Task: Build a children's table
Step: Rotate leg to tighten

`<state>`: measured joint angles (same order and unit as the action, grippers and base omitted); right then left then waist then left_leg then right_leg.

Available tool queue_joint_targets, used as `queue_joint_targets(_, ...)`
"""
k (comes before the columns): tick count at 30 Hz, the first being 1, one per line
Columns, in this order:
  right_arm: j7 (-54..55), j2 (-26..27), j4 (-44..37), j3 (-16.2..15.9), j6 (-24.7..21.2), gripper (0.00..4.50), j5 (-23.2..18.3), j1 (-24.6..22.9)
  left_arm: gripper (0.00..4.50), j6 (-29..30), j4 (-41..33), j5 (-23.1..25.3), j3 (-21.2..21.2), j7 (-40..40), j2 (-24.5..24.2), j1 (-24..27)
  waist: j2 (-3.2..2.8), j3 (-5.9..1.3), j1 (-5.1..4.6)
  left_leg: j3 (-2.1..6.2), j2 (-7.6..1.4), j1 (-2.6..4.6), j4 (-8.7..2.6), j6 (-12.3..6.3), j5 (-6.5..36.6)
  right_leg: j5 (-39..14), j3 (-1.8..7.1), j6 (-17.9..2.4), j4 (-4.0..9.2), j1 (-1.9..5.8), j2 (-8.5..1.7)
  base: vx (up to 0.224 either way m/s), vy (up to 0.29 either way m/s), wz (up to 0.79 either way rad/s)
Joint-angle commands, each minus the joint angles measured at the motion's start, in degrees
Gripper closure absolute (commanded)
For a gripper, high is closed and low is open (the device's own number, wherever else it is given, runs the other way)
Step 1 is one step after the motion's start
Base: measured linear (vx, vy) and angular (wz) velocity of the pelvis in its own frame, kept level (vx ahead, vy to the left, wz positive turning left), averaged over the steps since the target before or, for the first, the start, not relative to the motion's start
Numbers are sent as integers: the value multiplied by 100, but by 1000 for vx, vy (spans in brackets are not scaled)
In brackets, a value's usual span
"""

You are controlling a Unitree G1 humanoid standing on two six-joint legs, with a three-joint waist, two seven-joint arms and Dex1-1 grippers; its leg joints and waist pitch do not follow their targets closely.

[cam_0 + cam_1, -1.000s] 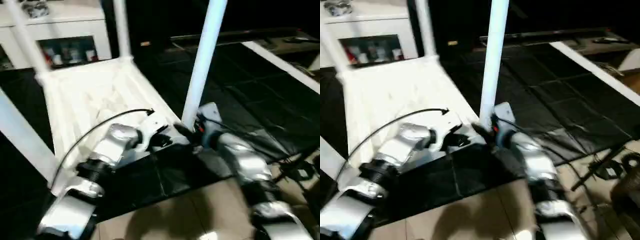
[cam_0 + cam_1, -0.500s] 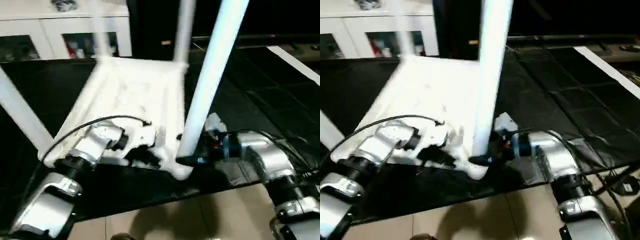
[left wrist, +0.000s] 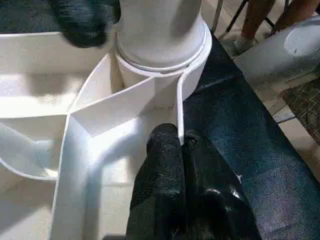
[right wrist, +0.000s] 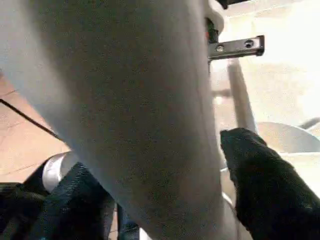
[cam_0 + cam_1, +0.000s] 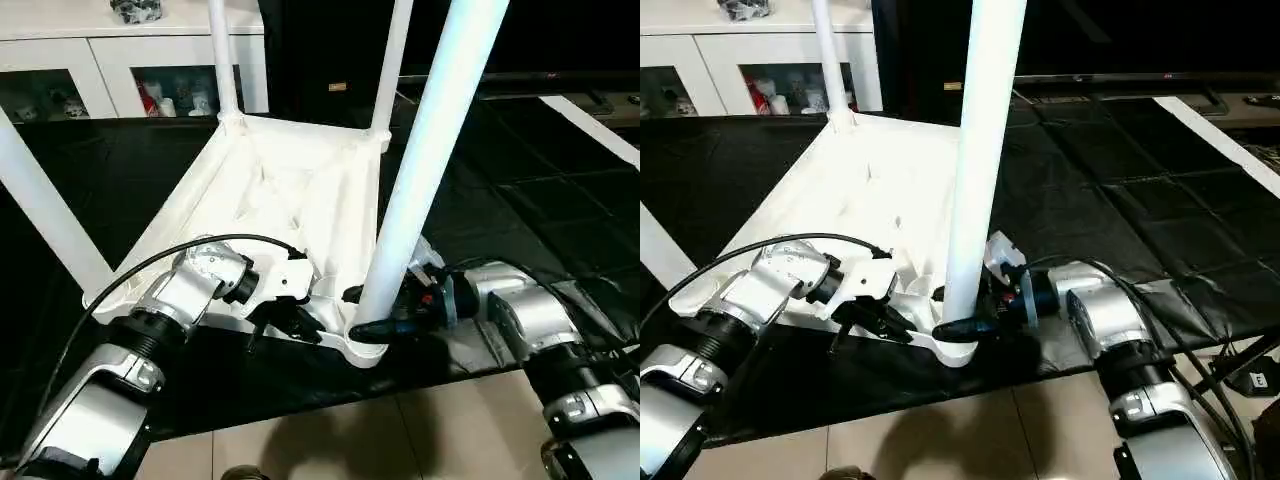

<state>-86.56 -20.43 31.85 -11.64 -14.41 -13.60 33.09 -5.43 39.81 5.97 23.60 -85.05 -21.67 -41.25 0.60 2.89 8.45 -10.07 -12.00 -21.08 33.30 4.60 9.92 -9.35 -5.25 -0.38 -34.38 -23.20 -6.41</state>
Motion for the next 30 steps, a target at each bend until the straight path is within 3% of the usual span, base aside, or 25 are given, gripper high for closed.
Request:
queue_joint_targets(1, -4, -19, 26, 13, 31, 151, -50, 98, 450, -136, 21, 112, 227, -68, 82, -119, 9, -397, -37, -23, -154, 73, -397, -156, 1274, -1240, 250, -1344, 332, 293, -240, 0, 0, 0)
queue_joint_targets(6, -35, -35, -27, 9, -4, 207, -79, 53, 450, -172, 79, 132, 225, -49, 75, -131, 17, -393, -37, -13, -155, 75, -404, -107, 1359, -1410, 249, -1283, 345, 288, -241, 0, 0, 0)
queue_joint_targets(17, 234, 54, -147, 103, -96, 226, -129, -56, 450, -40, 229, 146, 76, 272, 142, -163, 2, -396, -37, -7, -153, 73, -401, -97, 1377, -1404, 249, -1281, 343, 288, -240, 0, 0, 0)
queue_joint_targets(19, 656, 161, -149, 192, -67, 226, -68, -99, 450, 251, 235, 69, -84, 557, 252, -176, 9, -381, -46, -11, -151, 75, -410, -62, 1456, -1543, 252, -1250, 361, 281, -241, 0, 0, 0)
queue_joint_targets(21, 924, 236, -144, 250, -69, 229, -36, -126, 450, 407, 239, 17, -185, 746, 332, -180, 20, -357, -54, 1, -141, 95, -422, 10, 1656, -2033, 253, -1111, 413, 256, -255, 0, 0, 0)
queue_joint_targets(22, 1563, 422, -84, 376, -51, 232, 65, -157, 450, 632, 237, -31, -319, 1099, 472, -163, 43, -351, -74, -2, -137, 83, -424, 34, 1682, -2134, 260, -1066, 417, 256, -256, 0, 0, 0)
queue_joint_targets(24, 2544, 710, 15, 560, -33, 239, 229, -190, 450, 948, 234, -69, -480, 1593, 668, -125, 54, -336, -138, 50, -101, 57, -451, 174, 1773, -2729, 232, -791, 464, 271, -269, 0, 0, 0)
queue_joint_targets(26, 3323, 960, 103, 705, -306, 241, 308, -183, 450, 1233, 209, -99, -600, 1991, 843, -73, 57, -323, -238, 77, -74, 31, -457, 213, 1846, -3103, 196, -611, 516, 267, -266, 0, 0, 0)
queue_joint_targets(30, 4943, 1609, 440, 819, -171, 246, 616, -72, 450, 1849, 250, -150, -944, 3204, 1419, -85, 53, -329, -415, 88, -41, -4, -444, 156, 1850, -3224, 173, -480, 574, 258, -244, 0, 0, 0)
